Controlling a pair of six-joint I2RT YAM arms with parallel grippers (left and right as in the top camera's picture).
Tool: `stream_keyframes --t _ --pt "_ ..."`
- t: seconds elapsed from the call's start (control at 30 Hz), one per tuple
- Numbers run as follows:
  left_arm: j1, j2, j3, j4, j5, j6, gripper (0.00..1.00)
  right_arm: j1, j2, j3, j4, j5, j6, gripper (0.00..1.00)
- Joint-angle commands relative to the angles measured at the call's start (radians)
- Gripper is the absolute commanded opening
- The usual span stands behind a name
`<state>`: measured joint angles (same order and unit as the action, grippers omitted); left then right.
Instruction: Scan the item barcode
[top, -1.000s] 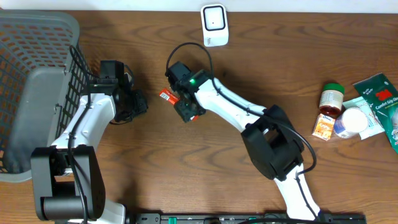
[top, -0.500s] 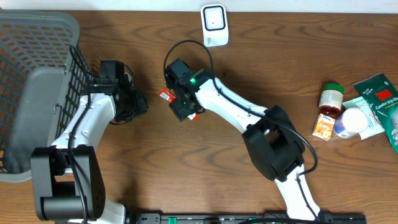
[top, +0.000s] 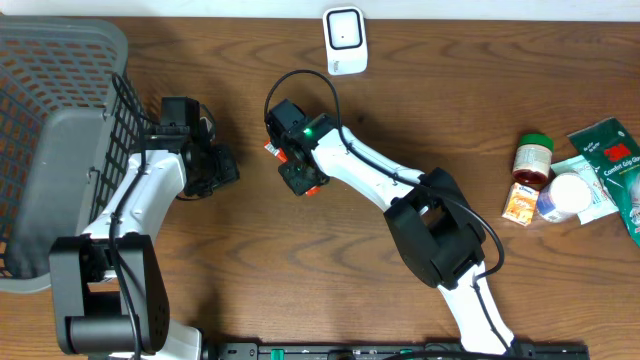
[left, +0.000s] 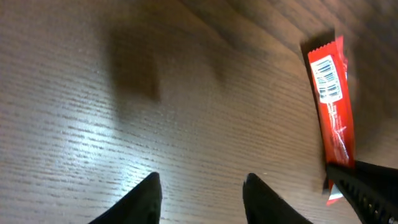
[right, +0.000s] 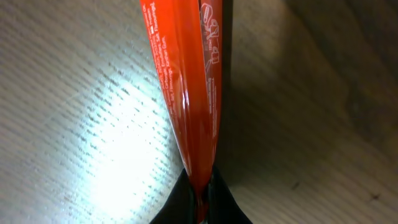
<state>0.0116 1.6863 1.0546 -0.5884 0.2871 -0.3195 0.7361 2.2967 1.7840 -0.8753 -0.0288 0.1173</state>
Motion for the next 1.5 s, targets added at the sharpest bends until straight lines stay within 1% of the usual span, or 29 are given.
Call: stream_keyframes --t 0.0,0.1,0.17,0.3,0.47,0.57,0.63,0.8,1.13,1.27,1.33,1.47 --pt "0.008 -0.002 -0.003 -0.017 0.077 0.037 0.45 -0.016 -0.039 -0.005 -0.015 -0.041 -0.003 0.01" --pt "0.008 -0.023 -0.003 -0.006 0.224 0.097 0.46 -0.034 -0.099 -0.005 -0.031 -0.068 0.002 0.01" --pt "0.008 -0.051 -0.003 0.003 0.284 0.127 0.47 -0.051 -0.147 -0.005 -0.046 -0.121 0.001 0.01" --pt "0.008 -0.139 -0.003 0.006 0.301 0.136 0.47 -0.088 -0.241 -0.005 -0.065 -0.247 0.003 0.01" --pt "0.008 -0.27 -0.003 0.015 0.335 0.136 0.47 -0.153 -0.331 -0.005 -0.091 -0.389 0.051 0.01" --pt "0.008 -0.33 -0.003 0.041 0.352 0.131 0.47 -0.191 -0.352 -0.005 -0.102 -0.538 0.049 0.01" --pt "0.008 -0.346 -0.003 0.068 0.4 0.12 0.47 -0.207 -0.354 -0.005 -0.115 -0.607 0.049 0.01" --pt "0.0 -0.332 -0.003 0.147 0.58 0.115 0.47 -0.211 -0.354 -0.006 -0.137 -0.69 0.015 0.01" --pt "-0.018 -0.319 -0.003 0.174 0.584 0.116 0.47 -0.205 -0.354 -0.006 -0.08 -0.826 0.015 0.01" --pt "-0.018 -0.319 -0.003 0.185 0.584 0.116 0.47 -0.204 -0.354 -0.006 -0.034 -0.93 0.015 0.01" --pt "-0.018 -0.319 -0.003 0.196 0.585 0.116 0.47 -0.203 -0.354 -0.006 -0.018 -0.951 0.016 0.01" --pt "-0.018 -0.319 -0.003 0.235 0.585 0.063 0.47 -0.2 -0.354 -0.006 -0.013 -0.952 0.016 0.01"
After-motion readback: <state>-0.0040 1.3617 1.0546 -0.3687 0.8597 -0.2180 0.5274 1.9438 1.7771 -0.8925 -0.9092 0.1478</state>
